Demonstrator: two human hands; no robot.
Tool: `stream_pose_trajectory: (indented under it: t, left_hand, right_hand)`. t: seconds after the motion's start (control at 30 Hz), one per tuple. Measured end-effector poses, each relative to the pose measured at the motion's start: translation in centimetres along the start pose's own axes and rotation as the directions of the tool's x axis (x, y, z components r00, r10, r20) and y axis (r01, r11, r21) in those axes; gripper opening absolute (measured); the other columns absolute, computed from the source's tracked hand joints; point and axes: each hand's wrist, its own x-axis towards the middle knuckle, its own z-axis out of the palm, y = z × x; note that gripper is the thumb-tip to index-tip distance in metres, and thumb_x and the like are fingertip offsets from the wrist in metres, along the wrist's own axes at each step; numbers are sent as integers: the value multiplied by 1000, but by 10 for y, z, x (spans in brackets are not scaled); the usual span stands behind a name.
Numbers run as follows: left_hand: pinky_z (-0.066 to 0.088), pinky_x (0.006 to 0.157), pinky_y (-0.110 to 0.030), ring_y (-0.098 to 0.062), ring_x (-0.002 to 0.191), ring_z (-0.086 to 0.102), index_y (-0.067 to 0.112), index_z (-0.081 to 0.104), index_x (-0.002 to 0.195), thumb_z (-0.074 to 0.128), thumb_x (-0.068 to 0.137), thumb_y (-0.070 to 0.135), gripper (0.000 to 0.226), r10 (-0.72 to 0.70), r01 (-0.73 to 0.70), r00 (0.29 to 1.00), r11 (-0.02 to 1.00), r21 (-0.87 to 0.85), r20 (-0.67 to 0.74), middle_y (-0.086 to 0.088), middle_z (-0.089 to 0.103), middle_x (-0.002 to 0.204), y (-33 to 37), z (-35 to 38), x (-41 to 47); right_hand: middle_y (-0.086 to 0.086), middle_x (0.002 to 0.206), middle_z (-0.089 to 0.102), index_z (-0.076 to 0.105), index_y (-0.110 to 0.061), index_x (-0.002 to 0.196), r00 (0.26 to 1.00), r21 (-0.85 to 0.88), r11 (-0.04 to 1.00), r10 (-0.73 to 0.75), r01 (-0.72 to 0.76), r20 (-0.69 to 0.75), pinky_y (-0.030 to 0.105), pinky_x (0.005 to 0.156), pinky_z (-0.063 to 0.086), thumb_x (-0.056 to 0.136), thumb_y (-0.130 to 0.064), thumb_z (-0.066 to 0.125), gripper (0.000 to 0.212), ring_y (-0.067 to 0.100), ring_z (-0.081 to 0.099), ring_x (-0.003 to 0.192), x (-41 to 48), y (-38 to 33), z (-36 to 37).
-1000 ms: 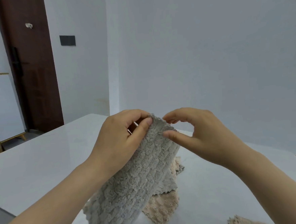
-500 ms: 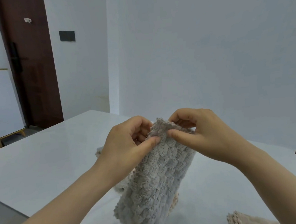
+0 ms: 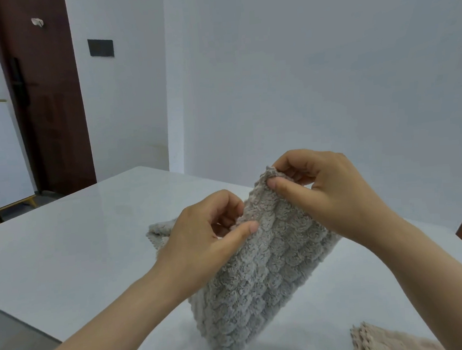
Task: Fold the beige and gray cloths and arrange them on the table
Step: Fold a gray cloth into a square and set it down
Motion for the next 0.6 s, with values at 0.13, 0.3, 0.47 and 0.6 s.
stream_pose_trajectory:
  t: [0.13,0.3,0.47,0.6]
  left_hand:
    - [41,57,-16,-2,58,49,21,60,75,74,80,28,16,-3,3,1000,1000,16,21,10,56,63,-6,3,-4]
    - [44,60,-18,-5,63,53,20,61,77,70,81,33,16,-2,0,999,998,59,33,6,59,69,-16,1,-11]
    - [35,57,-15,-3,57,44,20,57,66,72,81,32,24,-25,20,999,994,106,43,11,49,60,-29,2,-18]
    - [33,54,-13,-2,53,42,27,56,54,73,79,31,31,-63,57,996,993,103,55,12,49,55,-35,1,-24]
  right_hand:
    - [-2,69,67,66,-20,79,1000,-7,1000,21,-21,-13,44,68,52,87,-23,67,9,18,63,69,0,2,-1]
    - [1,68,66,66,-19,78,999,-29,998,47,-48,-26,40,66,51,87,-23,67,10,19,62,68,-2,3,-2]
    - [2,66,63,66,-19,78,995,-31,997,71,-73,-65,28,59,43,88,-23,66,11,17,56,62,-1,6,-6]
    - [1,64,60,66,-19,78,993,-44,995,91,-95,-71,20,54,37,88,-23,66,11,10,49,56,-3,9,-6]
